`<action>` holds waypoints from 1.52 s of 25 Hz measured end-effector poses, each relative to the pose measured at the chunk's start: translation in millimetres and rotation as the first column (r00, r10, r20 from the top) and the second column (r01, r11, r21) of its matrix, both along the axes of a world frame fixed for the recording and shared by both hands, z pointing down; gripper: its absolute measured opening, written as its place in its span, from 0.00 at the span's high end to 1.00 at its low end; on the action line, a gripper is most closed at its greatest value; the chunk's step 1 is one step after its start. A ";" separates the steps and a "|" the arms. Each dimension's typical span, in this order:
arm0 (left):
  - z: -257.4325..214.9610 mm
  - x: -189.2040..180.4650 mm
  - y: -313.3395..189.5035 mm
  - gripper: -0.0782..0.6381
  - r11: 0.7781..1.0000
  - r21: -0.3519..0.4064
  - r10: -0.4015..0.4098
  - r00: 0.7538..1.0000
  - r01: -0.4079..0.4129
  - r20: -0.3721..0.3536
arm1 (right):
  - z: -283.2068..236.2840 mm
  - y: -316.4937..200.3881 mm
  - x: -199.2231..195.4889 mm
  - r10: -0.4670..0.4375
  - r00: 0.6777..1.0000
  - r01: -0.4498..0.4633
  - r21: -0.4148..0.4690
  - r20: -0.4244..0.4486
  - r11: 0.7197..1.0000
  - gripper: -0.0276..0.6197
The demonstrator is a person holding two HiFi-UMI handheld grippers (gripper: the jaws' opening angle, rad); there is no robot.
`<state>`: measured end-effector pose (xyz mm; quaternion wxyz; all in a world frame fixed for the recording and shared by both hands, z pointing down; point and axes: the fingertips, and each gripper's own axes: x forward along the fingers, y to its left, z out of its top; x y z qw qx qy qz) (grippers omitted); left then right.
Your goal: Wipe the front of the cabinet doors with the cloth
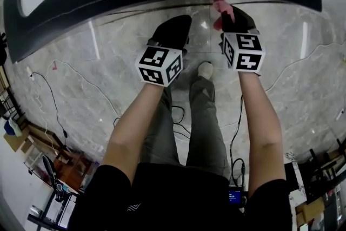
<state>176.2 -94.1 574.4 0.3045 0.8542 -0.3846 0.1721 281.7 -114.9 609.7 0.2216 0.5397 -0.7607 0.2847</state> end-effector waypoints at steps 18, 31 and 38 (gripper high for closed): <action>-0.6 46.1 10.0 0.88 0.998 -0.007 0.059 0.998 -0.059 -0.001 | -4.3 18.9 74.7 0.137 0.991 -0.137 -0.005 0.001 0.991 0.88; -32.0 -18.1 23.2 0.88 1.000 -0.005 0.023 1.000 -0.023 0.001 | -48.0 39.0 13.4 0.087 0.996 -0.087 0.011 0.020 0.996 0.88; -59.3 -63.1 25.8 0.88 0.999 0.012 -0.036 0.999 0.036 -0.005 | -76.3 39.9 -28.8 0.038 0.999 -0.039 0.028 0.025 0.999 0.88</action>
